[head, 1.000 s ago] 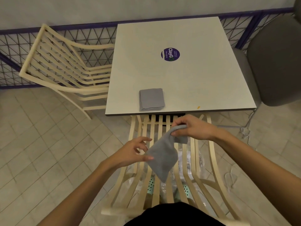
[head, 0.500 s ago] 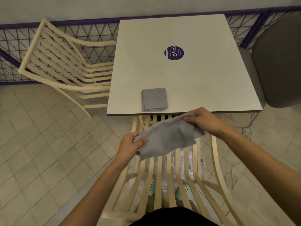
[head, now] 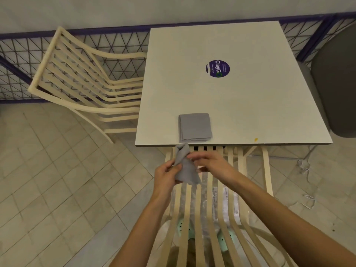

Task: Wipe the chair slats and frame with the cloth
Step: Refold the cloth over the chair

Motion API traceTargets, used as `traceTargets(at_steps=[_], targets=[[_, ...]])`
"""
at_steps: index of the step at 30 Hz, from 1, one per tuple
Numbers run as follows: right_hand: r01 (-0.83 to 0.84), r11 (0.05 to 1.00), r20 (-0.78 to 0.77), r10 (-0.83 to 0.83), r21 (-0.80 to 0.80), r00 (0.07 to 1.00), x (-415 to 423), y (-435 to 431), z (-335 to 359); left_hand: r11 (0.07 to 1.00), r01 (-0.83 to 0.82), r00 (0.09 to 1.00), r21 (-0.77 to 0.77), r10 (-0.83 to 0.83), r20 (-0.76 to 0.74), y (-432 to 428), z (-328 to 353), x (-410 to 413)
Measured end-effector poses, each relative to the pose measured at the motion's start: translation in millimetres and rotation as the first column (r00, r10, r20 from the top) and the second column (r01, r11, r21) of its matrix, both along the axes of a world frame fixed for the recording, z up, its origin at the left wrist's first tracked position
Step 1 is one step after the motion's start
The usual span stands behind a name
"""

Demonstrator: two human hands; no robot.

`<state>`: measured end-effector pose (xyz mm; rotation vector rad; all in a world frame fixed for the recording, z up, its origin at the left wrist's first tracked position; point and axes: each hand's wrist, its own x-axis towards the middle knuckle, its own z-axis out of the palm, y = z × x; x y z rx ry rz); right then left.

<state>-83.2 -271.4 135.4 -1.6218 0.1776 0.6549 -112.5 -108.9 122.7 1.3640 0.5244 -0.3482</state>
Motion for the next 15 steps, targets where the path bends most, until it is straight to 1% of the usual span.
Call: traceTargets(at_steps=[1, 2, 3, 5, 6, 7, 9, 10, 12, 14, 15], targets=[[0.104, 0.994, -0.045, -0.104, 0.014, 0.994, 9.6, 0.1, -5.0, 0.999, -0.034, 0.999, -0.027, 0.034, 0.004, 8.8, -1.9, 8.9], [0.183, 0.982, -0.122, -0.177, 0.038, 0.977, 17.9, -1.0, -13.9, 0.994, -0.068, 0.998, -0.083, 0.069, 0.006, 16.4, -2.2, 16.9], [0.229, 0.969, -0.238, -0.202, 0.09, 0.95, 24.2, -0.9, -23.3, 0.983, -0.093, 0.995, -0.157, 0.095, 0.004, 23.7, -2.3, 25.2], [0.28, 0.93, -0.47, -0.142, 0.238, 0.871, 37.9, 10.1, -38.7, 0.95, -0.105, 0.993, -0.295, 0.115, 0.018, 39.5, -2.4, 45.1], [0.322, 0.897, -0.529, -0.123, 0.302, 0.839, 44.3, 17.7, -44.6, 0.937, -0.094, 0.994, -0.337, 0.109, 0.025, 45.2, -1.9, 54.1], [0.362, 0.862, -0.548, -0.122, 0.355, 0.828, 54.7, 27.8, -47.0, 0.932, -0.083, 0.995, -0.352, 0.1, 0.029, 52.0, -4.3, 66.1], [0.402, 0.842, -0.486, -0.199, 0.361, 0.851, 78.4, 46.4, -46.7, 0.958, -0.081, 0.996, -0.277, 0.091, 0.025, 63.2, -13.5, 88.5], [0.395, 0.865, -0.422, -0.247, 0.311, 0.873, 92.5, 54.5, -44.9, 0.974, -0.088, 0.996, -0.207, 0.093, 0.015, 68.3, -19.4, 99.8], [0.374, 0.914, -0.297, -0.317, 0.158, 0.901, 119.7, 66.4, -47.4, 0.994, -0.099, 0.995, -0.051, 0.098, -0.021, 79.0, -33.8, 121.0], [0.312, 0.95, -0.236, -0.301, 0.014, 0.924, 138.8, 71.8, -54.7, 0.996, -0.047, 0.997, 0.079, 0.052, -0.061, 88.3, -49.5, 138.2], [0.272, 0.961, -0.22, -0.275, -0.047, 0.936, 146.3, 73.1, -60.7, 0.985, 0.012, 0.997, 0.171, 0.002, -0.083, 92.7, -58.0, 145.7]])
